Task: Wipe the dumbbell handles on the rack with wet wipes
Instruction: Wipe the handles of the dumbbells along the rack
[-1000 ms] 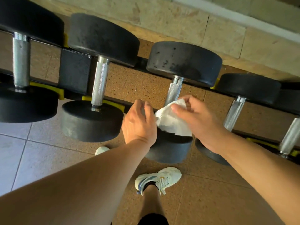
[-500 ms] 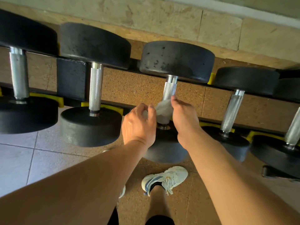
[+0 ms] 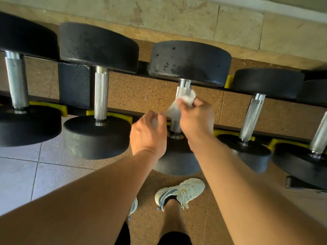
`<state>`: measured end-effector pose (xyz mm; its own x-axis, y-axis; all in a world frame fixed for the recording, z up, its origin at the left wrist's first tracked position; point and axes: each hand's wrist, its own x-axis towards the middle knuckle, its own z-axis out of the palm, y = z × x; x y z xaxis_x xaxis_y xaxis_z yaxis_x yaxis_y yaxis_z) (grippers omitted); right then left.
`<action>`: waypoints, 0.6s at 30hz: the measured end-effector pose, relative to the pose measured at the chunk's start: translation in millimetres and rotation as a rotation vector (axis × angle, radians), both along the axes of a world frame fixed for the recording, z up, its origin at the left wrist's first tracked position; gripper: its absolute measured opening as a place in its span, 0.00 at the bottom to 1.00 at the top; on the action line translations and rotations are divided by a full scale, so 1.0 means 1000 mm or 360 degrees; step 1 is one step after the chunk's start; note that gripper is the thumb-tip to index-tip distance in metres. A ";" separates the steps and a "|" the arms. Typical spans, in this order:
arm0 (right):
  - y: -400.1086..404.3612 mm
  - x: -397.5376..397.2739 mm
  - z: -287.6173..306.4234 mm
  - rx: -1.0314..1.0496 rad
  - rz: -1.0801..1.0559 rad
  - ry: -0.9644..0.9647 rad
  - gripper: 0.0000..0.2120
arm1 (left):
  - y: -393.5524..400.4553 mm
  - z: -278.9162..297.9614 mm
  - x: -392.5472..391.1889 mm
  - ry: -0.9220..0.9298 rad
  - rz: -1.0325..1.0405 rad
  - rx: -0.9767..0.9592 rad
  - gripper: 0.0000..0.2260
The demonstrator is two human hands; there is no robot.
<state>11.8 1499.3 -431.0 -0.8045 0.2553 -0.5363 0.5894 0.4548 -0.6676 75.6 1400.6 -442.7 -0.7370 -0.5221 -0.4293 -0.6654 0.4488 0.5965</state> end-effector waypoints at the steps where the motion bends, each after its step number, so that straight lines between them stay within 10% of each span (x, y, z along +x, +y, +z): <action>1: 0.005 0.009 -0.002 0.0037 0.0131 -0.0095 0.14 | 0.000 0.000 -0.001 0.0003 0.0009 0.0003 0.16; 9: 0.001 -0.011 -0.001 0.0105 -0.0212 0.0089 0.23 | 0.000 0.000 0.000 0.0009 0.0020 0.0027 0.16; 18: -0.002 -0.022 0.003 0.0079 -0.0044 0.0040 0.12 | 0.000 -0.002 0.000 0.0026 0.0019 0.0021 0.16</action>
<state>-10.1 1496.9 -428.0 -0.8100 0.3033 -0.5019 0.5853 0.4719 -0.6594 75.6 1400.7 -444.2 -0.7375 -0.5255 -0.4242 -0.6609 0.4326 0.6132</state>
